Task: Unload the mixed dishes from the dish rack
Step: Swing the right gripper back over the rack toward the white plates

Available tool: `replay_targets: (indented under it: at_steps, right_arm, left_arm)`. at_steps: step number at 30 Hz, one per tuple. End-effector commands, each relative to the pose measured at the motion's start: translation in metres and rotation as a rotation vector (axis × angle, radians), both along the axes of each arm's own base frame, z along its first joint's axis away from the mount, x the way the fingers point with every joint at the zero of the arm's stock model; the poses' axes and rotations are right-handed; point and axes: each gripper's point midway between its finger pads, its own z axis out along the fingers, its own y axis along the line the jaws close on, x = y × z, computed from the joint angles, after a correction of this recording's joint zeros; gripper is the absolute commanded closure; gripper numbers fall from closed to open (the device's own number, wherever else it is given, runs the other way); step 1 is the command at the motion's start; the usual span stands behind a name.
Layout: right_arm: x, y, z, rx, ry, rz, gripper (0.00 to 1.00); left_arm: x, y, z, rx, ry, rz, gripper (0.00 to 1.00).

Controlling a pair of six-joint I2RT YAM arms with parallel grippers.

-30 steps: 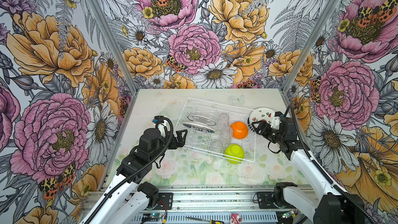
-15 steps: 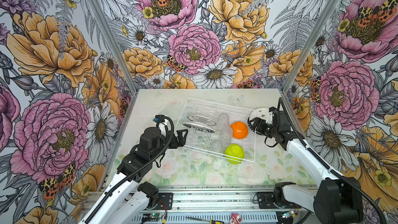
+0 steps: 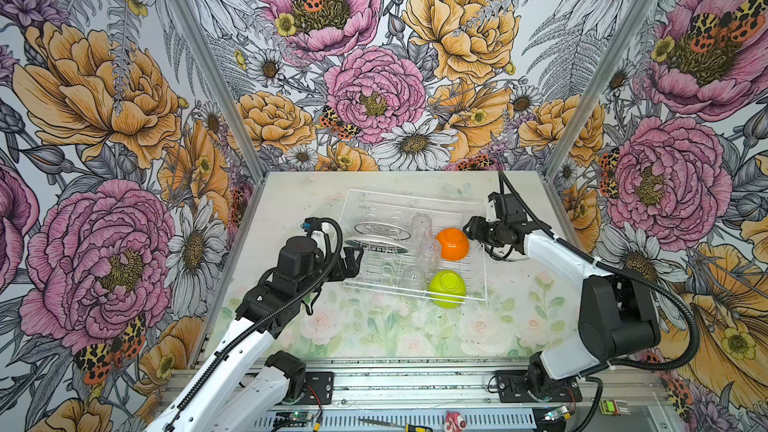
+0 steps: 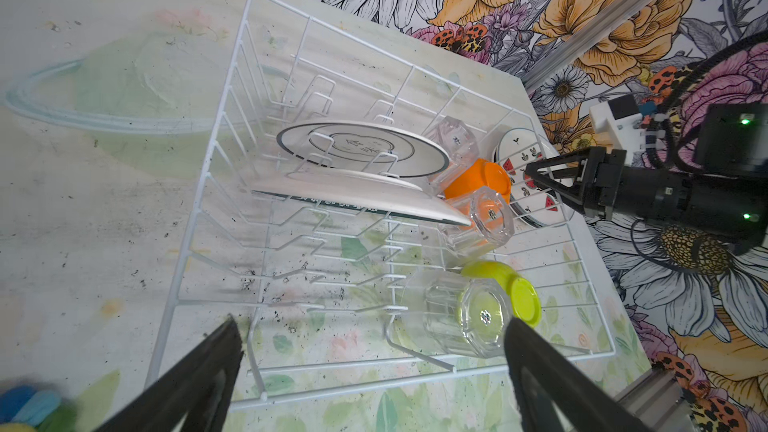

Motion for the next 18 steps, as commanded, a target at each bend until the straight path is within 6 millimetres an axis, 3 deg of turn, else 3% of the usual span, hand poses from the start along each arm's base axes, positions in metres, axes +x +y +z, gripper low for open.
replay_targets:
  at_steps: [1,8,12,15,18]
  right_arm:
    - [0.018,0.025,0.021,0.033,-0.07,0.075,0.41]
    - [0.018,0.022,0.059,-0.019,-0.196,0.133,0.35]
    - [0.009,0.034,0.088,-0.051,-0.298,0.222,0.31]
    - [0.001,0.068,0.105,-0.063,-0.362,0.34,0.3]
    - [-0.007,0.116,0.111,-0.083,-0.405,0.481,0.29]
  left_arm:
    - [-0.002,0.003,0.01,-0.003,-0.039,-0.001,0.01]
    - [-0.004,0.012,0.01,0.035,-0.038,0.026,0.01]
    - [-0.003,0.012,0.009,0.034,-0.033,0.027,0.01]
    - [-0.002,0.012,0.01,0.031,-0.031,0.028,0.01]
    - [-0.002,0.013,0.012,0.027,-0.037,0.032,0.01]
